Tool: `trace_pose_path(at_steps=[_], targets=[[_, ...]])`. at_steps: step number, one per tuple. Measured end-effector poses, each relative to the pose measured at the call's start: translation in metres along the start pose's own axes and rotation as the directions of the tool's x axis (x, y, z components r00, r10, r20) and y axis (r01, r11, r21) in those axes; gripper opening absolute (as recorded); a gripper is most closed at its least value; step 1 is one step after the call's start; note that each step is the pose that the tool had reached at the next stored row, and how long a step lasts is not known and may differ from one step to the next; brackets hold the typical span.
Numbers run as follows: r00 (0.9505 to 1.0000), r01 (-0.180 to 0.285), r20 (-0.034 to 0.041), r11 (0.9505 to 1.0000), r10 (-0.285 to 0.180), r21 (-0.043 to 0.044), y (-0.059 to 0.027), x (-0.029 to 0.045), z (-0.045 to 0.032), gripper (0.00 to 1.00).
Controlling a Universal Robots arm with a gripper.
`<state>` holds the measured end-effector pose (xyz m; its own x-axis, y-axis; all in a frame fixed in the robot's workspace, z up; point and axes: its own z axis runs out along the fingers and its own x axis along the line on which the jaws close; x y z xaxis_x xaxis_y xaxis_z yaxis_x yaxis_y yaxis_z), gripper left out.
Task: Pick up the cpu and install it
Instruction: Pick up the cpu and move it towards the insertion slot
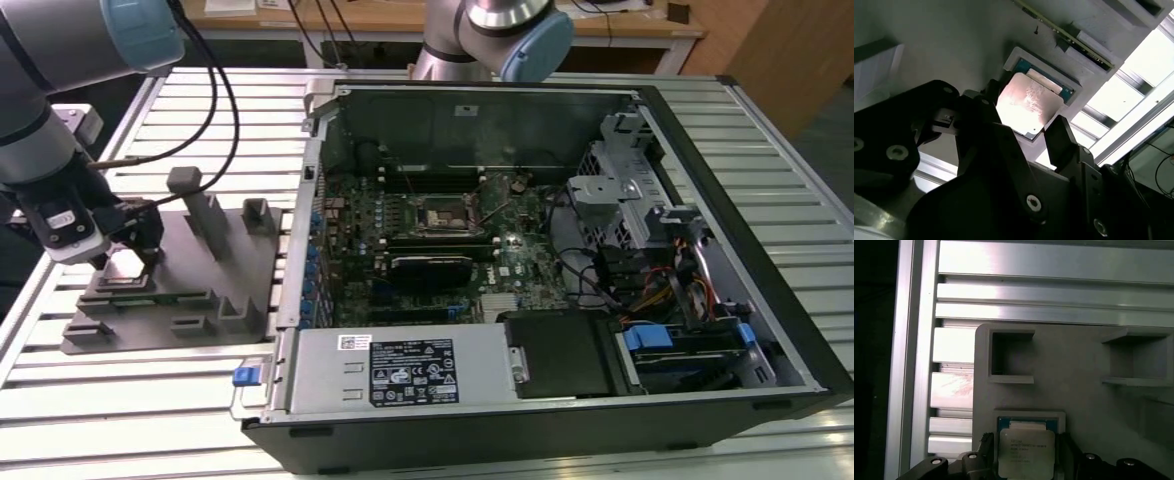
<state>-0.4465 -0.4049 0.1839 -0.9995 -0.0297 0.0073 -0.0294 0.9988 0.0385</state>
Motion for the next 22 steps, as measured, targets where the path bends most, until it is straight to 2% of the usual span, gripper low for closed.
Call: trace_pose_path(at_steps=[11, 12, 13, 16, 22], targets=[[1.0000, 0.000, 0.0001, 1.0000, 0.000, 0.0057, -0.0027, -0.0020, 0.0012, 0.62], [1.0000, 0.000, 0.0001, 1.0000, 0.000, 0.0058, -0.0027, -0.0025, 0.0013, 0.60], [1.0000, 0.000, 0.0001, 1.0000, 0.000, 0.0058, -0.0026, -0.0027, 0.0013, 0.54], [1.0000, 0.000, 0.0001, 1.0000, 0.000, 0.0058, -0.0027, -0.0028, 0.0010, 0.54], [1.0000, 0.000, 0.0001, 1.0000, 0.000, 0.0058, -0.0025, -0.0028, -0.0046, 0.54]])
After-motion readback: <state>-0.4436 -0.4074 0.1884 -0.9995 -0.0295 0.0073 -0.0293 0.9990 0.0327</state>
